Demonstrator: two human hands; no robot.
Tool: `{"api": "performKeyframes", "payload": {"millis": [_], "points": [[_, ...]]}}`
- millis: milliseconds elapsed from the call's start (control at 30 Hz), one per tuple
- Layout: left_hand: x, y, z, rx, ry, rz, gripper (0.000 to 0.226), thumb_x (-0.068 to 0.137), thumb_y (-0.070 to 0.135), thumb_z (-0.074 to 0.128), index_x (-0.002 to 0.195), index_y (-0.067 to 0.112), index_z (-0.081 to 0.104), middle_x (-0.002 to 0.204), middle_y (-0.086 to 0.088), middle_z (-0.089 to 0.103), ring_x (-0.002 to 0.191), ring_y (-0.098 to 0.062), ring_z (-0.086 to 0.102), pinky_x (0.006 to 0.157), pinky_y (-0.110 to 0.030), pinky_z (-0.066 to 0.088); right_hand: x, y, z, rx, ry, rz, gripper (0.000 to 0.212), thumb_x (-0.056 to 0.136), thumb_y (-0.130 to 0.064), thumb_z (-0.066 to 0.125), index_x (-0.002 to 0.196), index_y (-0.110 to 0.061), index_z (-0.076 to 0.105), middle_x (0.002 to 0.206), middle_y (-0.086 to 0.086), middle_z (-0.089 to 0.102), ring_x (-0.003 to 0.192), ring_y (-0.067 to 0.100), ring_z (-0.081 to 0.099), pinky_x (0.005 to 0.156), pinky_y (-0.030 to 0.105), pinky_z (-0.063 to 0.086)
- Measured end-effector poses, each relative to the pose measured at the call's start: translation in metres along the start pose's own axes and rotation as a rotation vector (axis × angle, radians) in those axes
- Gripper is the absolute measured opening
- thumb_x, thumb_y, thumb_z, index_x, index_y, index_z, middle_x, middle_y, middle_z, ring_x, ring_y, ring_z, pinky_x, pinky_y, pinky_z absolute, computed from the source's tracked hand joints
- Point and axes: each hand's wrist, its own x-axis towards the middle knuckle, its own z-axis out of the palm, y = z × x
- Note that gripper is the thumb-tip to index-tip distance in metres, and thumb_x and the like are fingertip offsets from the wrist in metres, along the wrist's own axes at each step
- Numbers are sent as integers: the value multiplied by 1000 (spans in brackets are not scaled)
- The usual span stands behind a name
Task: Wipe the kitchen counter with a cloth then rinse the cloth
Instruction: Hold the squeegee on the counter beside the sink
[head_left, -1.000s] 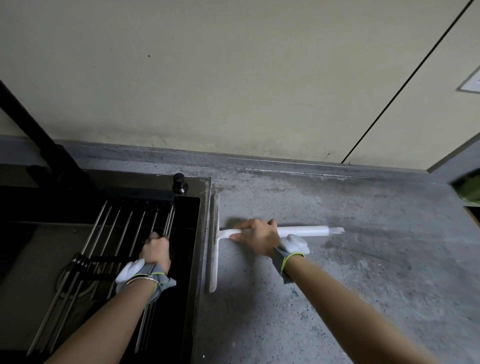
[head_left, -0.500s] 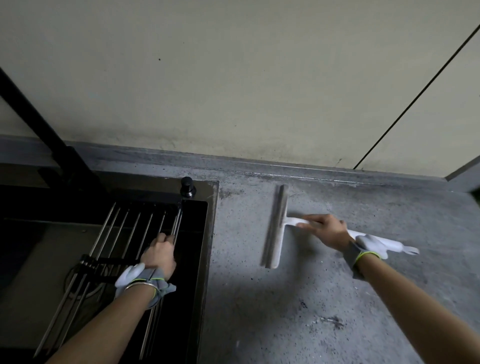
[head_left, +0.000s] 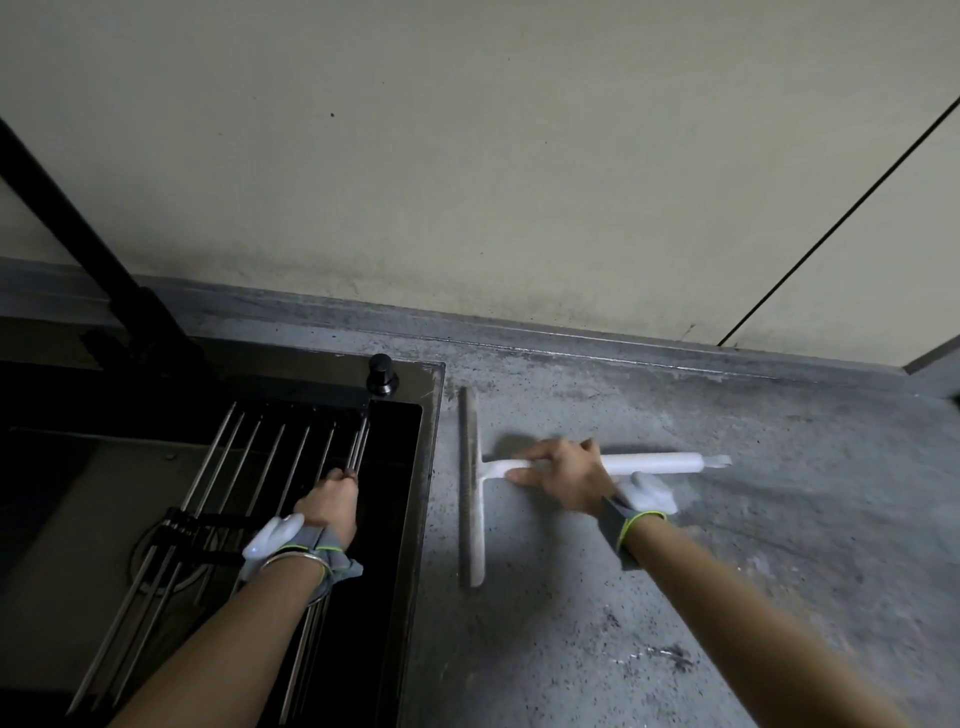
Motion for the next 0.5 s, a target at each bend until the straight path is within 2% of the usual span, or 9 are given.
{"api": "performKeyframes", "payload": {"millis": [133, 233, 333, 400, 433, 500], "points": [[1, 0, 2, 8, 2, 7, 58, 93, 0, 45, 146, 10, 24, 137, -8, 40, 121, -29, 50, 87, -35, 46, 0, -22, 17, 55, -29, -73, 36, 86, -52, 55, 117, -35, 62, 117, -12, 62, 97, 9, 46, 87, 32, 21], [0, 1, 3, 74, -3, 9, 63, 94, -2, 42, 150, 8, 14, 140, -10, 41, 120, -28, 51, 86, -34, 45, 1, -18, 12, 161, -26, -40, 37, 84, -54, 56, 116, -37, 62, 116, -14, 61, 106, 14, 45, 85, 32, 20], [1, 5, 3, 125, -37, 11, 65, 95, -3, 39, 150, 2, 4, 138, -12, 48, 119, -28, 53, 89, -34, 44, 7, 6, -5, 259, 19, 91, 41, 79, -58, 57, 114, -38, 62, 127, -7, 58, 121, 22, 43, 100, 38, 22], [1, 7, 3, 132, -62, 8, 64, 96, -3, 36, 149, -1, 0, 135, -13, 51, 117, -28, 55, 88, -33, 45, 8, 26, -21, 295, 39, 186, 45, 74, -65, 55, 113, -43, 61, 133, -3, 56, 121, 25, 43, 104, 42, 26], [1, 8, 3, 140, -69, 3, 64, 96, -3, 35, 149, -2, -1, 135, -14, 51, 117, -28, 55, 89, -33, 45, 7, 36, -28, 310, 56, 225, 39, 73, -66, 55, 107, -49, 60, 133, -3, 56, 120, 25, 43, 104, 44, 26], [0, 10, 2, 167, -62, -2, 64, 96, -3, 36, 149, -3, -1, 136, -15, 50, 118, -28, 55, 91, -33, 45, 4, 54, -39, 304, 111, 266, 13, 73, -66, 56, 85, -63, 58, 125, -7, 62, 124, 25, 45, 111, 49, 16]]}}
